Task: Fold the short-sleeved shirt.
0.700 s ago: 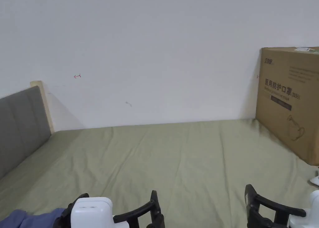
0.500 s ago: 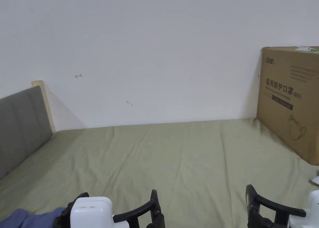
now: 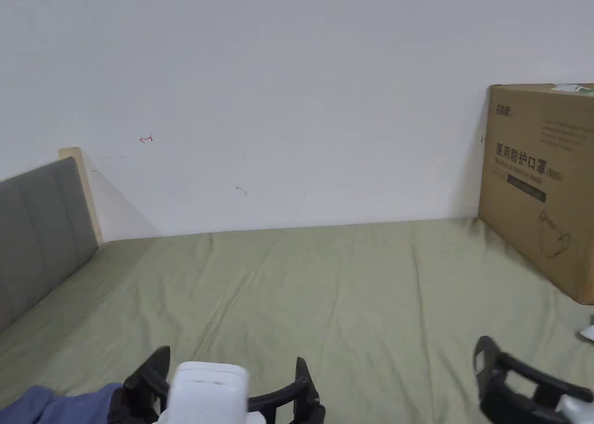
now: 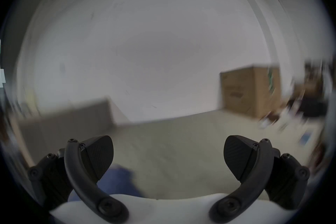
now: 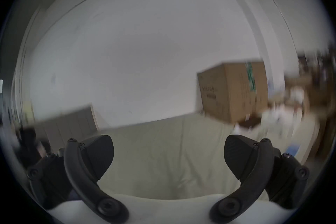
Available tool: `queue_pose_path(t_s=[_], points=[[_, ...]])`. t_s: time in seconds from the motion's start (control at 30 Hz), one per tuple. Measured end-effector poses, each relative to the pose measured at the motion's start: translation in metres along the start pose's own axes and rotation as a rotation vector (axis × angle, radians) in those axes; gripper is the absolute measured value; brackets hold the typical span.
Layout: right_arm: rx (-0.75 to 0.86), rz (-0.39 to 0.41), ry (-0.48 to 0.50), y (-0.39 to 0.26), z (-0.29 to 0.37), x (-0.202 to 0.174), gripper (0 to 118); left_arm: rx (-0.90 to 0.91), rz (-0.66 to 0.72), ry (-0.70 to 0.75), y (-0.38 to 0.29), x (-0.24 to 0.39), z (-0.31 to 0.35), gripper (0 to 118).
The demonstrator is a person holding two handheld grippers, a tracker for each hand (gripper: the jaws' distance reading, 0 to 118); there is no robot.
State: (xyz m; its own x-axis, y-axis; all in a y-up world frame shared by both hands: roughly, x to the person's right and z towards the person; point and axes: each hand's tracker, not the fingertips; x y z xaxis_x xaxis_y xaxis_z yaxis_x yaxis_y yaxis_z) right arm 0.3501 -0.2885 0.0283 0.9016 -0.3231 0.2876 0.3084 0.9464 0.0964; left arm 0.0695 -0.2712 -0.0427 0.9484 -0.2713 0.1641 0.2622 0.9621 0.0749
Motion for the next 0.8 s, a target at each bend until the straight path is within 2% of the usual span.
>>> queue_pose_path(t_s=[0.07, 0.1, 0.13, 0.17, 0.2, 0.23, 0.27, 0.3, 0.37, 0.43, 0.5, 0.57, 0.63, 0.7, 0.77, 0.8], points=[[-0.111, -0.483, -0.077, -0.003, -0.013, 0.041, 118, 0.132, -0.56, 0.174, -0.006, 0.039, 0.001, 118], [-0.202, -0.83, -0.158, -0.018, -0.022, 0.072, 118, 0.222, -0.904, 0.251, -0.022, 0.06, -0.001, 118], [-0.299, -1.132, -0.233, -0.034, -0.028, 0.099, 118, 0.346, -1.253, 0.301, -0.044, 0.074, -0.003, 118], [-0.404, -1.368, -0.302, -0.059, -0.03, 0.119, 118, 0.463, -1.514, 0.328, -0.066, 0.075, -0.007, 118], [-0.498, -1.551, -0.353, -0.084, -0.029, 0.133, 118, 0.54, -1.631, 0.298, -0.075, 0.073, -0.007, 118], [-0.53, -1.638, -0.403, -0.103, -0.022, 0.137, 118, 0.491, -1.539, 0.182, -0.076, 0.074, -0.004, 118], [-0.548, -1.623, -0.438, -0.114, -0.018, 0.141, 118, 0.393, -1.344, 0.082, -0.067, 0.075, -0.002, 118], [-0.533, -1.533, -0.43, -0.113, -0.018, 0.144, 118, 0.286, -1.135, 0.01, -0.056, 0.073, -0.001, 118], [-0.451, -1.309, -0.331, -0.092, -0.023, 0.145, 118, 0.178, -0.908, 0.025, -0.037, 0.065, -0.007, 118], [-0.352, -1.048, -0.238, -0.053, -0.03, 0.127, 118, 0.084, -0.669, 0.017, -0.015, 0.049, -0.015, 118], [-0.243, -0.767, -0.141, -0.009, -0.036, 0.108, 118, 0.022, -0.413, -0.021, 0.019, 0.027, -0.017, 118], [-0.089, -0.392, -0.073, 0.033, -0.027, 0.062, 118, -0.004, -0.172, -0.062, 0.036, 0.006, -0.019, 118], [0.097, -0.076, -0.005, 0.052, -0.01, 0.025, 118, 0.002, 0.065, -0.089, 0.034, -0.015, -0.023, 118], [0.225, 0.139, 0.069, 0.05, -0.001, 0.003, 118, 0.027, 0.22, -0.123, 0.032, -0.029, -0.02, 118], [0.314, 0.382, -0.077, 0.035, 0.005, -0.023, 118, 0.052, 0.275, -0.104, 0.025, -0.03, -0.013, 118], [0.264, 0.477, -0.157, 0.025, 0.001, -0.029, 118, 0.058, 0.278, -0.078, 0.022, -0.03, -0.009, 118]])
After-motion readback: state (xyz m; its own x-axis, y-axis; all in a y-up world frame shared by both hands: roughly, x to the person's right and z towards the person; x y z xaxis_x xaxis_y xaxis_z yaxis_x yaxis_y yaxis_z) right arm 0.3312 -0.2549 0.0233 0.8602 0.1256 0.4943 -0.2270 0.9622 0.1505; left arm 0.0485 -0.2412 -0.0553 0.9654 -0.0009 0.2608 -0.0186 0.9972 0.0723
